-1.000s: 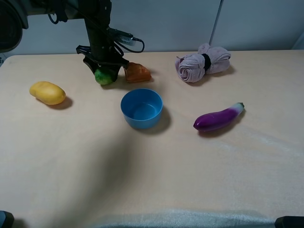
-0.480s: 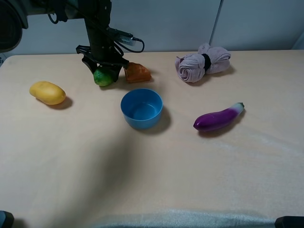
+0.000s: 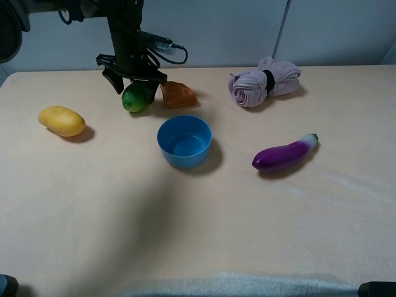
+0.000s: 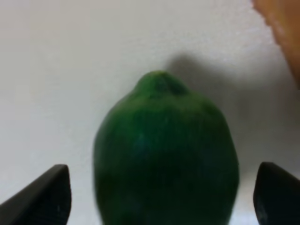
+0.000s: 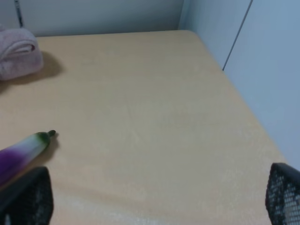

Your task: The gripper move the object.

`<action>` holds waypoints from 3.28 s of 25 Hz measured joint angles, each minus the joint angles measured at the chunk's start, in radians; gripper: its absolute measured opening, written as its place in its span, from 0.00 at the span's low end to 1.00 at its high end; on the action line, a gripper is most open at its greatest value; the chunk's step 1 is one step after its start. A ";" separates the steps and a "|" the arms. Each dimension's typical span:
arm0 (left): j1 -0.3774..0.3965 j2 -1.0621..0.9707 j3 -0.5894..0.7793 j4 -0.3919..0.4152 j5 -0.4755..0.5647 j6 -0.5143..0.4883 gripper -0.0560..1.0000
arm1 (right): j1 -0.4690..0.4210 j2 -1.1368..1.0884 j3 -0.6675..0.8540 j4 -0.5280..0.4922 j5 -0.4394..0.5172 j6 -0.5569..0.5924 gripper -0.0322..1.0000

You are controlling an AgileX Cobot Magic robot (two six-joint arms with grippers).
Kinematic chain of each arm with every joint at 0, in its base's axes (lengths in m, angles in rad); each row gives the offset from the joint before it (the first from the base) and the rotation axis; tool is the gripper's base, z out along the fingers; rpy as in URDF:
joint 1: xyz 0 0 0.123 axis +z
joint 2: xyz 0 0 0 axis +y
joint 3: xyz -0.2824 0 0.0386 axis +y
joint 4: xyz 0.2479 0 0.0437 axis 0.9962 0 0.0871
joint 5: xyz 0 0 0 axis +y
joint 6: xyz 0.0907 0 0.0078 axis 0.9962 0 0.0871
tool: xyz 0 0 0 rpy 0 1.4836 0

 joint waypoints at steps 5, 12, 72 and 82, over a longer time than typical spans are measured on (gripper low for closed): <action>0.000 -0.095 0.000 0.020 0.052 -0.003 0.86 | 0.000 0.000 0.000 0.000 0.000 0.000 0.70; 0.001 -0.258 0.000 0.021 0.100 -0.003 0.86 | 0.000 0.000 0.000 0.000 0.000 0.000 0.70; 0.403 -2.418 1.489 -0.117 0.017 0.071 0.86 | 0.000 0.000 0.000 0.000 0.000 0.000 0.70; 0.395 -2.422 1.505 -0.117 -0.009 0.072 0.86 | 0.000 0.000 0.000 0.000 0.000 0.000 0.70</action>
